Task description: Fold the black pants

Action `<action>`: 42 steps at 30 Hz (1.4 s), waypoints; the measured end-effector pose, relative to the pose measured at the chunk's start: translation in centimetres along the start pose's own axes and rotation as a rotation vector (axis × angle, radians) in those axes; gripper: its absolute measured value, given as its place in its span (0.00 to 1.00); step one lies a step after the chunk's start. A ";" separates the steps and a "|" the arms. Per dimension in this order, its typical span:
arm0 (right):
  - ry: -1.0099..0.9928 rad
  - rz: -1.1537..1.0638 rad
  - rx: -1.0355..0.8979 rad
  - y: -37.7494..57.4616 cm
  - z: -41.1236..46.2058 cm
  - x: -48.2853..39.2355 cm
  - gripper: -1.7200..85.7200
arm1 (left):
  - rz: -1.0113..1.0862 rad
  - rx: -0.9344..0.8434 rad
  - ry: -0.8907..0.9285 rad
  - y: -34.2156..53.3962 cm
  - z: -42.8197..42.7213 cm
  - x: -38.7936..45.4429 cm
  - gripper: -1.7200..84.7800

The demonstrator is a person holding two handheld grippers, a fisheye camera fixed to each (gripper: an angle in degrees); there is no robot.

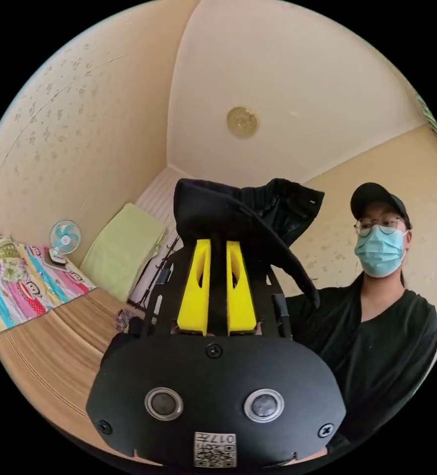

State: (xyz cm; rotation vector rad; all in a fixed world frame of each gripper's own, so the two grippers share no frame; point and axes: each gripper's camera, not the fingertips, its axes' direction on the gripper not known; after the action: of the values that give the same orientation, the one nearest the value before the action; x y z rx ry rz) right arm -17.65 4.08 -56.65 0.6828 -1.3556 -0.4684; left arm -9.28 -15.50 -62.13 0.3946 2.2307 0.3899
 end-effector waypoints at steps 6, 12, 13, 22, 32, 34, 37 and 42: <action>0.243 -0.025 0.133 -3.4 -1.6 0.9 0.04 | 0.128 0.152 -0.113 -10.0 -2.1 8.4 0.06; 0.887 0.095 0.118 -12.4 3.2 19.8 0.05 | 0.219 0.069 -0.744 -24.2 1.4 1.5 0.07; 0.975 0.099 0.096 -13.5 4.3 23.1 0.06 | 0.230 0.044 -0.827 -25.9 2.1 -0.5 0.07; 1.162 0.391 -0.444 0.3 9.1 57.6 0.07 | -0.139 -0.337 -1.221 -25.1 -8.8 -25.8 0.11; 0.861 1.035 -1.293 47.0 7.1 63.9 0.13 | -0.965 -1.050 -1.320 15.0 -30.0 -35.9 0.17; 0.862 1.017 -1.371 50.4 7.8 62.7 0.14 | -1.001 -1.102 -1.340 18.1 -31.5 -36.6 0.17; 0.841 0.894 -1.501 54.1 9.5 60.7 0.15 | -1.042 -1.157 -1.413 21.1 -34.0 -37.7 0.17; 0.969 0.495 -1.728 53.6 10.1 56.5 0.06 | -1.070 -1.027 -1.362 20.8 -35.5 -34.7 0.07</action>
State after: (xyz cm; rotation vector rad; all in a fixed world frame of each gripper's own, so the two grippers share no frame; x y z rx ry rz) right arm -22.09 3.34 21.75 -0.8055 0.1123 -0.5849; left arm -12.17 -15.90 -8.42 -0.8426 0.5098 0.4013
